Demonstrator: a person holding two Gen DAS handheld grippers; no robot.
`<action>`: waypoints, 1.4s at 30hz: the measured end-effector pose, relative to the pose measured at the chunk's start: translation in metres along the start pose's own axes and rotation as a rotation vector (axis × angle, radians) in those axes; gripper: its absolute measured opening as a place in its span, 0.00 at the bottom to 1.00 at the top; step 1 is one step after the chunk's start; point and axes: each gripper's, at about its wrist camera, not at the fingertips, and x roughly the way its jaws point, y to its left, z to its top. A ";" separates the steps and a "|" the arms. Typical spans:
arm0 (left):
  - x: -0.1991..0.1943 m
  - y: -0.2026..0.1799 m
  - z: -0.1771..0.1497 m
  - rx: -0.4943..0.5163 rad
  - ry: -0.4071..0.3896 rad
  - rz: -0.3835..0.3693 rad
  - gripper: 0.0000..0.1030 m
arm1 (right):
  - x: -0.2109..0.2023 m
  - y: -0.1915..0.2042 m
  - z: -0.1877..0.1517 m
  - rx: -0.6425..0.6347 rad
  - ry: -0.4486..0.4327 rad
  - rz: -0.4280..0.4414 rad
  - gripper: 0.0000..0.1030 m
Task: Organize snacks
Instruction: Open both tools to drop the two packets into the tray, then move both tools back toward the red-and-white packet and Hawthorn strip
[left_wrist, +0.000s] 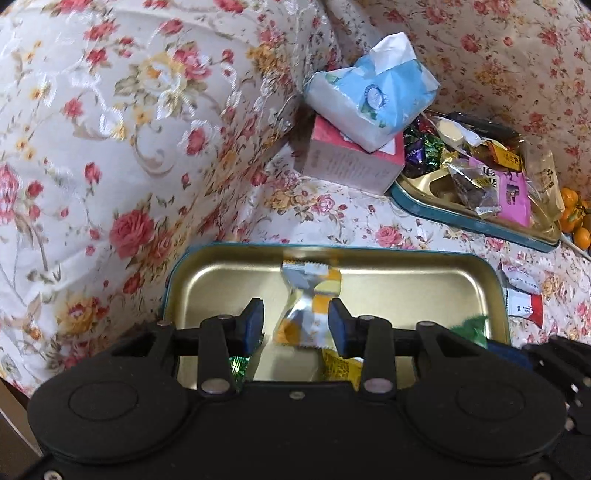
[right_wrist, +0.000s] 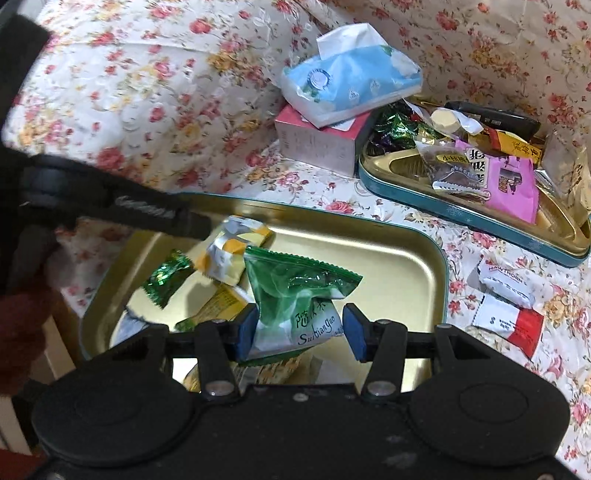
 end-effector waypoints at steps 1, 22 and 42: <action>0.001 0.001 -0.002 -0.002 0.003 0.004 0.46 | 0.005 0.001 0.001 -0.002 0.003 -0.009 0.51; -0.033 -0.028 -0.045 -0.024 -0.070 -0.001 0.46 | -0.041 -0.056 -0.029 0.098 -0.300 -0.022 0.51; -0.022 -0.213 -0.100 0.181 -0.050 -0.158 0.46 | -0.080 -0.220 -0.178 0.408 -0.327 -0.261 0.51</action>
